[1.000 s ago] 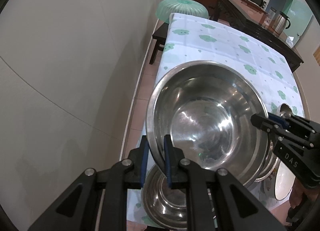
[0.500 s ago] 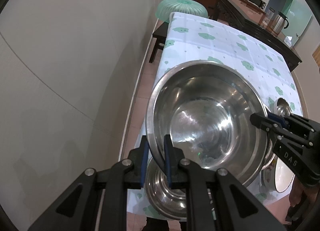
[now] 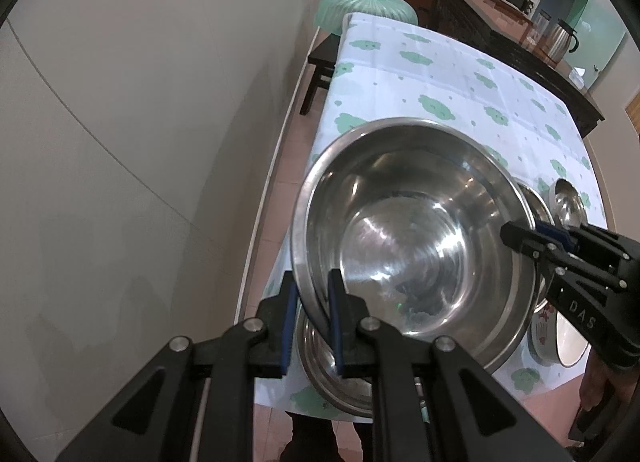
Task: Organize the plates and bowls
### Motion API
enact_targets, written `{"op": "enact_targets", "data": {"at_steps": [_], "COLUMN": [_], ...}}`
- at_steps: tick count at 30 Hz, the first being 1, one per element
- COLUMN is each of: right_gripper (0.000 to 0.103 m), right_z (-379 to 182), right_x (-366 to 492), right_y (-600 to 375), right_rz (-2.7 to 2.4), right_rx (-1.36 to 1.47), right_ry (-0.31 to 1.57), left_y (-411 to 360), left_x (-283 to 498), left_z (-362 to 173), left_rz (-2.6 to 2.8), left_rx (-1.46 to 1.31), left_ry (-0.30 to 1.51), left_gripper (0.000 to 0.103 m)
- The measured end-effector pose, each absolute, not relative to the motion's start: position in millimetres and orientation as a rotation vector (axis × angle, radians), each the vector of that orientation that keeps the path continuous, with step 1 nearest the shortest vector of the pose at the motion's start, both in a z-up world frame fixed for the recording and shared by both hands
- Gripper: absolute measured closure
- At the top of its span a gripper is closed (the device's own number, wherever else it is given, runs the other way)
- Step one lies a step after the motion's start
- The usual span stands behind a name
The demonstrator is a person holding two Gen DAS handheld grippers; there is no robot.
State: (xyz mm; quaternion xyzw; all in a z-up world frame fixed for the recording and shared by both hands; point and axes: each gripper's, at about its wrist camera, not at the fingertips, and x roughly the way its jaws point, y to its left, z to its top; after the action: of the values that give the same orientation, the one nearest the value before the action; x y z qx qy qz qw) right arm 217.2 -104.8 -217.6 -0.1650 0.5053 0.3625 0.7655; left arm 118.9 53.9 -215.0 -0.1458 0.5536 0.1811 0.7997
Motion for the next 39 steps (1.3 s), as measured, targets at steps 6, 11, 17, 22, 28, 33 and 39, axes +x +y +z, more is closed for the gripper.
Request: {"op": "enact_targets", "data": {"at_steps": [6,11,17,22,28,33,39], "right_gripper": [0.086,0.086,0.086,0.086,0.086,0.086,0.086], "right_z": [-218,-218,-222,-227,-229,-232,-236], "right_x": [216,216,207,202,198,194,191], "right_y": [-106,-105,-108,-111,-110,-109,-109], "right_rz": [0.788,0.788,0.791,0.791,0.799,0.809,0.810], "right_rx": [-0.359,-0.359,-0.360,-0.366,-0.375,-0.385,-0.392], "right_ry": [1.098,1.100,1.104,1.117,1.125,1.131,1.142], "left_y": [53,51,49,48,48,48,46], "left_x": [117,114,109,106,101,98,98], "left_z": [-215,-216,-218,-221,-225,-228,-229], "left_rz": [0.387,0.386,0.381,0.377,0.374,0.372,0.368], "left_rx": [-0.315,-0.317,-0.315,-0.313,-0.317,-0.317,-0.314], "left_ry": [1.187,1.192,1.202,1.211,1.224,1.231,1.239], "left_gripper": [0.091,0.091,0.091,0.091,0.091,0.091,0.091]}}
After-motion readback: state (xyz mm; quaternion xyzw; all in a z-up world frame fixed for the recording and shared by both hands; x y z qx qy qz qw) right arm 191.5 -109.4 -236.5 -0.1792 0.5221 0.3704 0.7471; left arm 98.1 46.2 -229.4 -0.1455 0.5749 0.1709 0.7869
